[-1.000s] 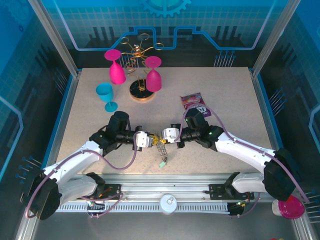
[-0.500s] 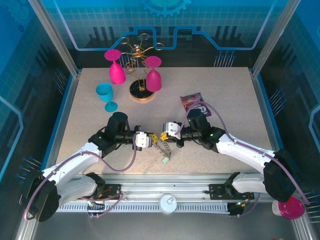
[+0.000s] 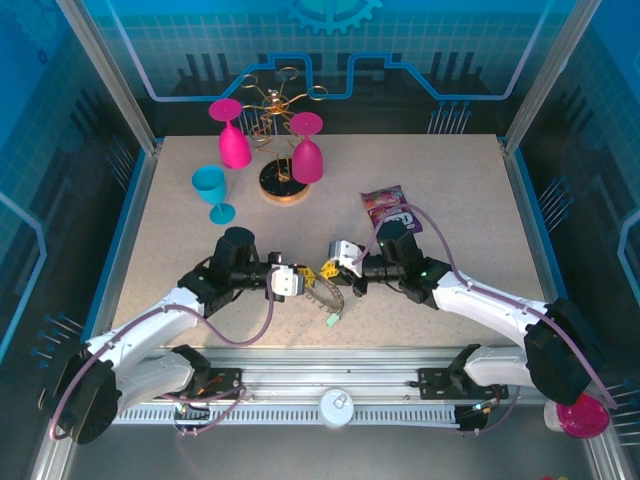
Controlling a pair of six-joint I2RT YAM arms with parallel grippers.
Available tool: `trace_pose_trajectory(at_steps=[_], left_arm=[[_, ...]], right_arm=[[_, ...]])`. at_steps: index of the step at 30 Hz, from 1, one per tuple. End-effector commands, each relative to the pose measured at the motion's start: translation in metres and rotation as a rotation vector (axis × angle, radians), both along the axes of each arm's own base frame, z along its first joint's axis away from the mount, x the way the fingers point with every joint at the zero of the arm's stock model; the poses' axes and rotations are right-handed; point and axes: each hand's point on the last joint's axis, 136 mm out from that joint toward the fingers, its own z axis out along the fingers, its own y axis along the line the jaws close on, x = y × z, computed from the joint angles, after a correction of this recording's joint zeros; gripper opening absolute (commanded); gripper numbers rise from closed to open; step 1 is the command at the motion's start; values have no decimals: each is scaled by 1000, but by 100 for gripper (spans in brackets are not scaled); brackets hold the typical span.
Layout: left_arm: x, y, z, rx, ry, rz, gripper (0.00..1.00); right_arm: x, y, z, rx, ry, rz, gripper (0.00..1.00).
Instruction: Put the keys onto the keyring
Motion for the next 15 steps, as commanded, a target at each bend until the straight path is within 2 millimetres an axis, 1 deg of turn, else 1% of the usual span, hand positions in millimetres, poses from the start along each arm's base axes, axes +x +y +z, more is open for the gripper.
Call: trace_pose_trajectory(at_steps=[1, 3, 9, 15], left_arm=[[-8, 4, -14, 27, 37, -2, 3], [-8, 5, -15, 32, 37, 1, 7], [-9, 7, -16, 46, 34, 7, 29], [-11, 10, -11, 45, 44, 25, 32]], right_arm=[[11, 3, 40, 116, -97, -15, 0], [12, 3, 40, 115, -96, -16, 0], [11, 3, 41, 117, -100, -14, 0], [12, 3, 42, 119, -107, -15, 0]])
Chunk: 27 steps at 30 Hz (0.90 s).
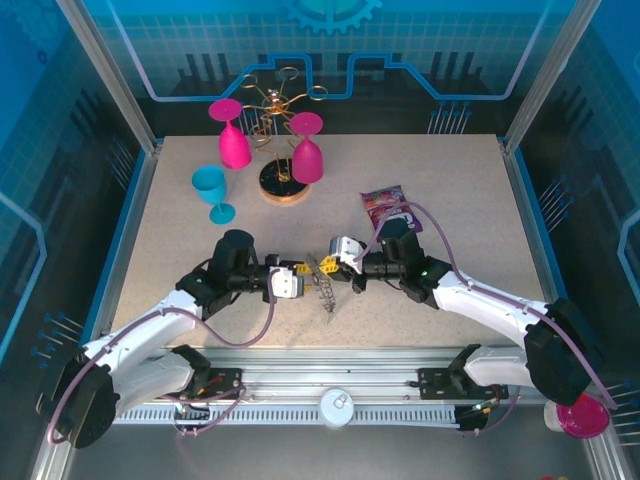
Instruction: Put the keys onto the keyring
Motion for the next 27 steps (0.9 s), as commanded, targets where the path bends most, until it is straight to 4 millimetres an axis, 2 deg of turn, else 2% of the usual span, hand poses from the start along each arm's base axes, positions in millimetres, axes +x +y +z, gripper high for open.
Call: trace_pose_trajectory(at_steps=[1, 7, 13, 21, 27], left_arm=[[-8, 3, -2, 3, 36, 7, 32], [9, 9, 26, -100, 199, 212, 38], [17, 17, 43, -157, 343, 357, 45], [18, 4, 42, -113, 466, 292, 46], [11, -4, 37, -84, 512, 214, 43]], right_arm=[[6, 2, 32, 82, -77, -5, 0], [5, 2, 31, 79, -79, 5, 0], [0, 4, 29, 69, -83, 39, 0], [-5, 7, 23, 31, -82, 72, 0], [-6, 7, 25, 28, -88, 76, 0]])
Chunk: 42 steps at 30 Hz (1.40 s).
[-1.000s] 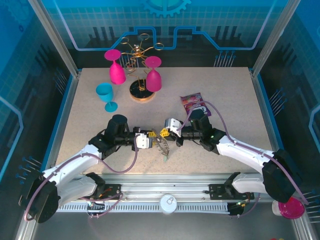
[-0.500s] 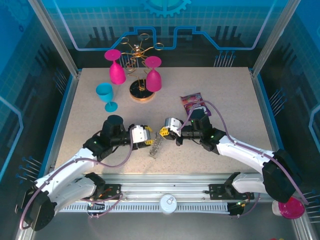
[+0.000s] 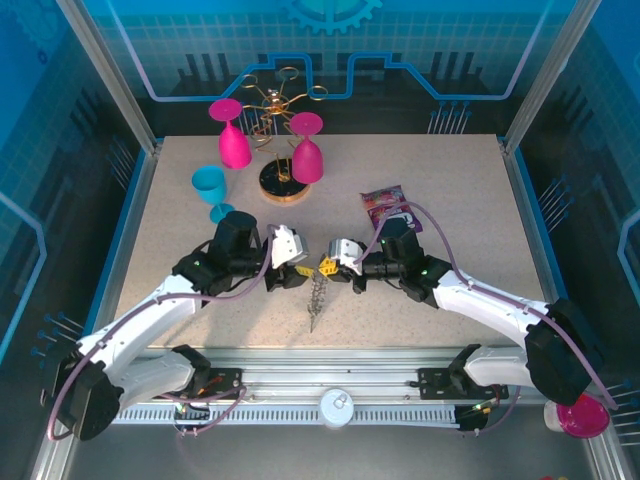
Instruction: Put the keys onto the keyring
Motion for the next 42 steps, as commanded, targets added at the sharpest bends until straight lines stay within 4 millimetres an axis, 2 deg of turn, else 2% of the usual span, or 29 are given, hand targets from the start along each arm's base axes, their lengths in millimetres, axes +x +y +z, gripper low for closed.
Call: trace_pose_trajectory(at_steps=[1, 18, 30, 36, 39, 42], left_arm=[[-10, -4, 8, -27, 34, -67, 43], [-6, -10, 5, -16, 44, -91, 24], [-8, -10, 5, -19, 43, -102, 21], [-10, -10, 5, -17, 47, -115, 9], [-12, -10, 6, -16, 49, -125, 0], [-14, -10, 7, -16, 57, -127, 0]], right_arm=[[0, 6, 25, 44, -59, 31, 0], [-2, 11, 25, 45, -57, 51, 0], [-3, 14, 21, 26, -49, 60, 0], [-4, 15, 21, 22, -49, 64, 0], [-3, 15, 21, 20, -47, 63, 0], [2, 14, 24, 27, -46, 32, 0]])
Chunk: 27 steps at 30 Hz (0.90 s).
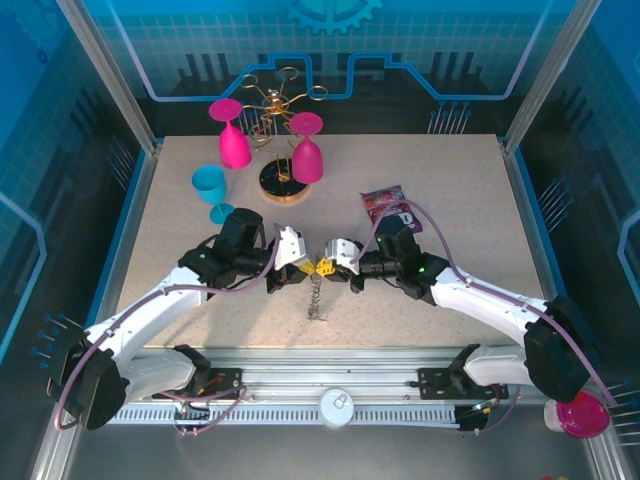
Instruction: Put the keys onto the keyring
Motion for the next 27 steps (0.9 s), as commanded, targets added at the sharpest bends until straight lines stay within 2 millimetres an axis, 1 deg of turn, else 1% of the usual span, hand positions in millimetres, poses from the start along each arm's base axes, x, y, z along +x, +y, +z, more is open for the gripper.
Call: trace_pose_trajectory(at_steps=[1, 2, 4, 5, 6, 10, 11, 13, 16, 19, 23, 25, 27], left_arm=[[-4, -3, 14, -24, 6, -27, 0], [-2, -2, 15, -23, 13, -9, 0], [2, 1, 19, -21, 37, 50, 0], [7, 3, 22, -28, 63, 103, 0], [11, 5, 25, -41, 90, 155, 0], [31, 23, 27, -30, 230, 476, 0], [33, 29, 26, -12, 260, 549, 0], [34, 33, 29, 9, 312, 641, 0], [37, 41, 34, -12, 448, 814, 0], [40, 51, 37, -38, 589, 985, 0], [39, 61, 44, -94, 745, 1167, 0], [38, 61, 43, -132, 833, 1240, 0], [36, 58, 41, -181, 936, 1292, 0]], right_arm=[[8, 6, 24, 51, -41, -19, 3], [14, 3, 27, 63, -32, -54, 18], [22, -5, 34, 84, -10, -119, 38], [25, -10, 39, 93, 1, -151, 46], [28, -14, 40, 93, 10, -179, 48], [25, -29, 47, 71, 52, -244, 50], [23, -32, 48, 68, 66, -253, 49], [17, -36, 50, 64, 87, -273, 46], [3, -36, 56, 52, 103, -279, 41], [-21, -25, 63, 56, 121, -213, 38], [-57, 0, 75, 133, 144, -94, 37], [-67, 14, 77, 175, 148, -66, 37], [-68, 26, 74, 207, 159, -65, 38]])
